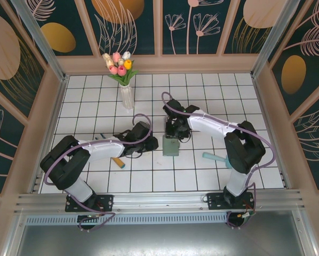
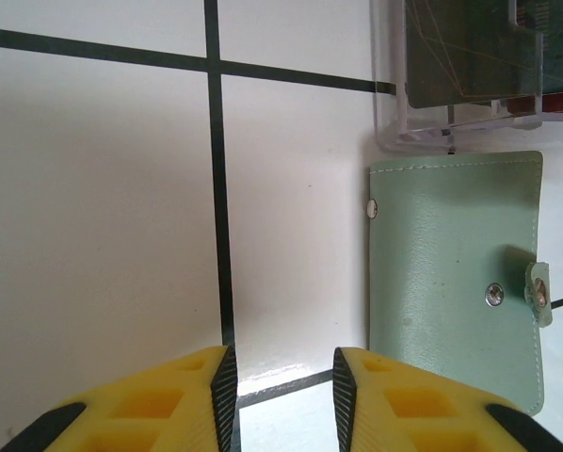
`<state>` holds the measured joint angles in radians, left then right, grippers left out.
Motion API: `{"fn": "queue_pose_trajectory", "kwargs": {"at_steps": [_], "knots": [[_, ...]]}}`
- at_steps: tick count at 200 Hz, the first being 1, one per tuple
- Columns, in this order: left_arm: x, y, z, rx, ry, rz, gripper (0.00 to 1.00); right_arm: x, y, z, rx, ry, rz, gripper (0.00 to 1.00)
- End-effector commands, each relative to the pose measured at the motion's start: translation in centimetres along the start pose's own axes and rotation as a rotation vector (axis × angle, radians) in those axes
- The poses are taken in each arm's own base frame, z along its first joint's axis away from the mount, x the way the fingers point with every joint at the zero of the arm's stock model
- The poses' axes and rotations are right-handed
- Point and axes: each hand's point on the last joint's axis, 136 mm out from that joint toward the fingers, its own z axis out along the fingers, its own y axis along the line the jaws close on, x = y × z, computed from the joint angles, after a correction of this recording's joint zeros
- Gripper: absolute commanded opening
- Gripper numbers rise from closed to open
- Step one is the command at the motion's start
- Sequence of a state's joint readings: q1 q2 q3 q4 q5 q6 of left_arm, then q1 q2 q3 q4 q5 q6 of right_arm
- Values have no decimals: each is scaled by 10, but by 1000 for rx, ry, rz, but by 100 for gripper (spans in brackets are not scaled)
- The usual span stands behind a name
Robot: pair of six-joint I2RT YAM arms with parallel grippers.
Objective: Put the credit cards into the card holder
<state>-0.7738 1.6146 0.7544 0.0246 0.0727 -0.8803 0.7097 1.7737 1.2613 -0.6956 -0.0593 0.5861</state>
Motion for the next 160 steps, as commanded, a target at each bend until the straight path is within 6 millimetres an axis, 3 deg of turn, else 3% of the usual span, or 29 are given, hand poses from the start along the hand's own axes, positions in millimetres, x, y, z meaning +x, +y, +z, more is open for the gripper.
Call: {"fn": "queue_pose_trajectory", "kwargs": {"at_steps": [1, 32, 74, 117, 160], "knots": [[-3, -5, -1, 26, -2, 13, 36, 7, -16, 3, 96, 23, -1, 35], [-4, -4, -1, 22, -9, 2, 37, 15, -28, 7, 255, 65, -43, 41], [-4, -2, 1, 17, -6, -2, 37, 21, -25, 15, 327, 77, -72, 44], [-3, 1, 1, 13, -4, -2, 37, 19, -20, 12, 360, 60, -83, 41], [-1, 1, 3, 17, 4, -5, 37, 19, -18, 8, 378, 60, -93, 33]]}}
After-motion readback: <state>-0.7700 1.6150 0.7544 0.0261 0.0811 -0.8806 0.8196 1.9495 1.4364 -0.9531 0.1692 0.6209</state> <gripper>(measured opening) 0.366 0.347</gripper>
